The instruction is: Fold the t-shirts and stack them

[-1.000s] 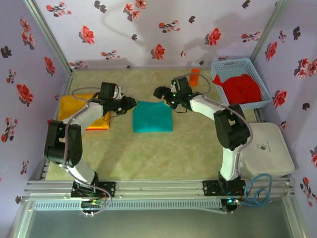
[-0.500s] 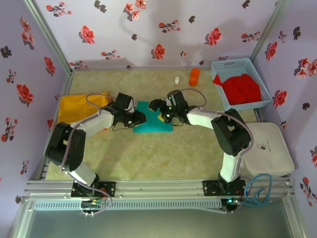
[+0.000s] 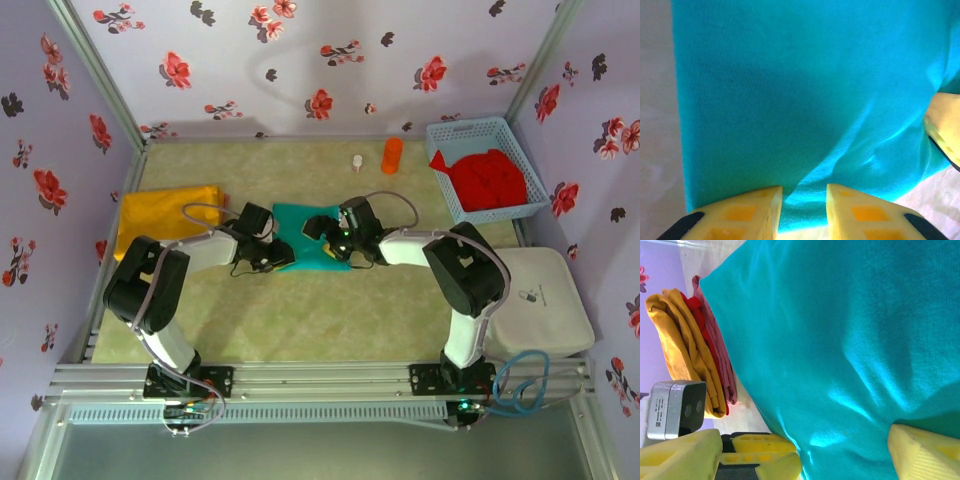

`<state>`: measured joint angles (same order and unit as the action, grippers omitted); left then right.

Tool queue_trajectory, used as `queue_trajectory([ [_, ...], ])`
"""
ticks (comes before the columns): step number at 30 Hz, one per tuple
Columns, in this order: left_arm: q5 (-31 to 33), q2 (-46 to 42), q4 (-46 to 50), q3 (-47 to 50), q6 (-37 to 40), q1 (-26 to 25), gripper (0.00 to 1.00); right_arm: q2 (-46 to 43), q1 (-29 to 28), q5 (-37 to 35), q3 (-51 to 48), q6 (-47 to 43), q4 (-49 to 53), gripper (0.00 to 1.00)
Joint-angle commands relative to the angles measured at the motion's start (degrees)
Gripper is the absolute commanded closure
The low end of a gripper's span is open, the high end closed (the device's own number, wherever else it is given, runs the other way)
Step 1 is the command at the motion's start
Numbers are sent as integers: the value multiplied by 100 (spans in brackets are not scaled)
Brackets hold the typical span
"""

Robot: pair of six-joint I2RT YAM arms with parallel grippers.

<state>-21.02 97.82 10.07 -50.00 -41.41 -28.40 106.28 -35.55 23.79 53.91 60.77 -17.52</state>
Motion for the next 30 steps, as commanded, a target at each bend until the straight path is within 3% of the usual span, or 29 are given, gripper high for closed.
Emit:
queue_trajectory([
  [1,278,272,260,288,-35,-32,71,119,24,-414,-271,-514,581,13],
  [11,498,-527,1499,-184,480,317,72,-255,100,-295,-11,-1189,1044,13],
  [17,410,-723,2253,-823,1244,941,60,-587,280,28,264,-1408,1365,13],
  [21,205,-654,2139,-1016,1447,1101,37,-780,376,52,425,-1564,1635,13],
  [23,138,-542,2129,-1143,1497,1112,31,-872,462,-50,502,-1629,1888,13],
  [30,-465,22,1503,-1233,1329,1085,24,-1338,829,-249,411,-1669,2160,13],
])
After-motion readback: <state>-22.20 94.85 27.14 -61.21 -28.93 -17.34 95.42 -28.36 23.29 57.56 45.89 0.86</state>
